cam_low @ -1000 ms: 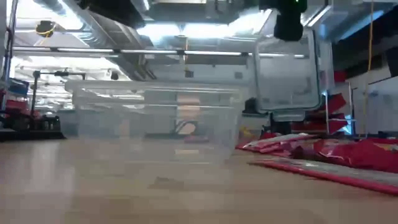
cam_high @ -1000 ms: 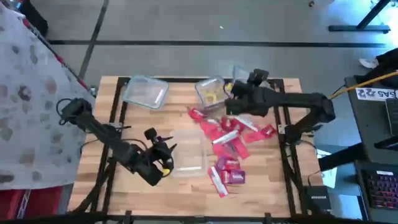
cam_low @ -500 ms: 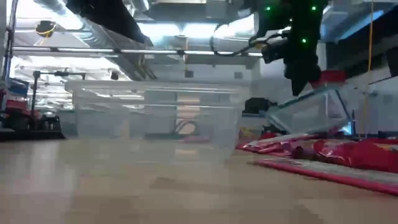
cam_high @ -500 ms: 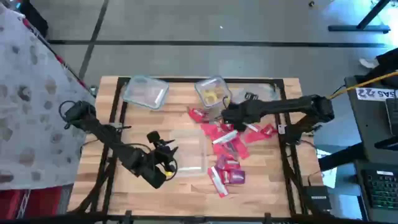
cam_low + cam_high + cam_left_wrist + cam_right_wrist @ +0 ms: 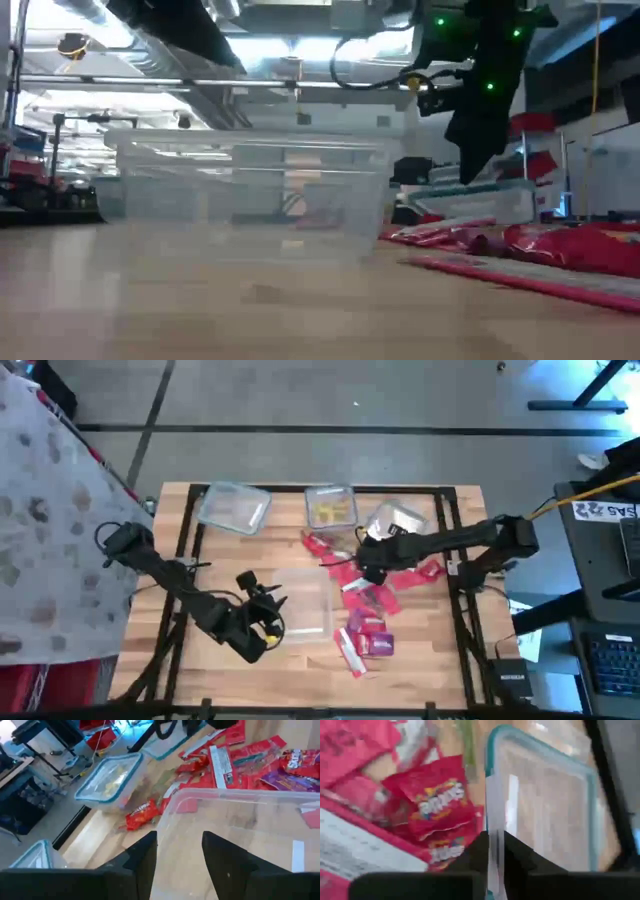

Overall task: Sort candy
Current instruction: Open the rectangular transparent bin, then put the blue candy stick into the rectangular transparent bin

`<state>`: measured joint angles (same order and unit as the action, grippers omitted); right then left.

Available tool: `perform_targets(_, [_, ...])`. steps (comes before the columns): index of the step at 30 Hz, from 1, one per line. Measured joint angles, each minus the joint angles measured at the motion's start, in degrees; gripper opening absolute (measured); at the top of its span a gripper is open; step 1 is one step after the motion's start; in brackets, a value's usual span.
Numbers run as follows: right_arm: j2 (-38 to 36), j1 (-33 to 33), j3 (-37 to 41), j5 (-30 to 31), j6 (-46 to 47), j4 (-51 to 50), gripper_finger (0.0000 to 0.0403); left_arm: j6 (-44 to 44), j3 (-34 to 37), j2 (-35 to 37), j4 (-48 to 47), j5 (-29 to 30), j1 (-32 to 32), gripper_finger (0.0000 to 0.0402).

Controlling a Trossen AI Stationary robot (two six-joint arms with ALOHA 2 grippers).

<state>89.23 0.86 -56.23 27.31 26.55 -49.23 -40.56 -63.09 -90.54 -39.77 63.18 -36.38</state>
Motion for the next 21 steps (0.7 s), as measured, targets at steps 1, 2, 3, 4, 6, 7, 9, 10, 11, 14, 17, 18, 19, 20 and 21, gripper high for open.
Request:
perform_targets(1, [0.0, -0.09, 0.0, 0.07, 0.02, -0.22, 0.0087, 0.01, 0.02, 0.0, 0.02, 0.02, 0.0, 0.0143])
perform_targets(2, [0.0, -0.07, 0.0, 0.07, -0.44, -0.45, 0.0104, 0.01, 0.0, 0.0, 0.0, 0.02, 0.0, 0.0143])
perform_targets(3, [0.0, -0.07, 0.0, 0.07, -1.51, -0.65, 0.012, 0.03, 0.0, 0.0, 0.0, 0.02, 0.0, 0.0143])
perform_targets(4, [-0.19, -0.07, 0.0, 0.03, -2.14, -1.04, 0.0135, 0.03, 0.02, 0.0, -0.02, 0.0, 0.0, 0.0143])
perform_targets(6, [-1.21, -0.36, 0.0, -0.42, -1.82, -1.21, 0.0159, 0.03, 0.02, 0.0, -0.04, 0.02, 0.0, 0.0143])
perform_targets(7, [-1.91, -0.8, -0.02, -1.64, -1.27, -0.89, 0.0167, 0.03, 0.0, 0.0, -0.07, 0.02, 0.0, 0.0143])
perform_targets(9, [-2.98, -2.14, -0.02, -5.24, -1.26, 0.36, 0.0179, 0.03, 0.02, 0.0, -0.17, 0.02, 0.0, 0.0143])
perform_targets(10, [-3.42, -3.22, -0.02, -7.2, -1.99, 0.95, 0.0183, 0.03, 0.01, 0.0, -0.18, 0.02, 0.0, 0.0143])
perform_targets(11, [-3.72, -4.39, -0.02, -9.07, -3.42, 1.39, 0.0184, 0.03, 0.0, 0.0, -0.29, 0.02, 0.0, 0.0143])
perform_targets(14, [-4.09, -8.26, -0.04, -12.92, -8.01, 1.54, 0.0184, 0.0, 0.01, 0.0, -0.36, 0.02, 0.0, 0.0143])
perform_targets(17, [-4.09, -11.91, 0.41, -16.7, -8.26, 2.27, 0.0182, -0.35, 0.0, 0.0, -0.35, 0.02, 0.0, 0.0143])
perform_targets(18, [-4.09, -13.12, 0.83, -18.12, -7.12, 2.71, 0.0182, -0.66, 0.02, 0.0, -0.31, 0.02, 0.0, 0.0143])
perform_targets(19, [-4.09, -14.32, 1.24, -19.46, -5.73, 3.21, 0.0182, -0.92, 0.02, 0.0, -0.33, 0.02, 0.0, 0.0143])
perform_targets(20, [-4.09, -15.7, 1.72, -20.29, -4.17, 3.95, 0.0182, -1.06, 0.0, 0.0, -0.33, 0.02, 0.0, 0.0143])
perform_targets(21, [-4.07, -16.97, 2.26, -20.85, -2.55, 4.72, 0.0182, -1.12, 0.0, 0.0, -0.31, 0.02, 0.0, 0.0143])
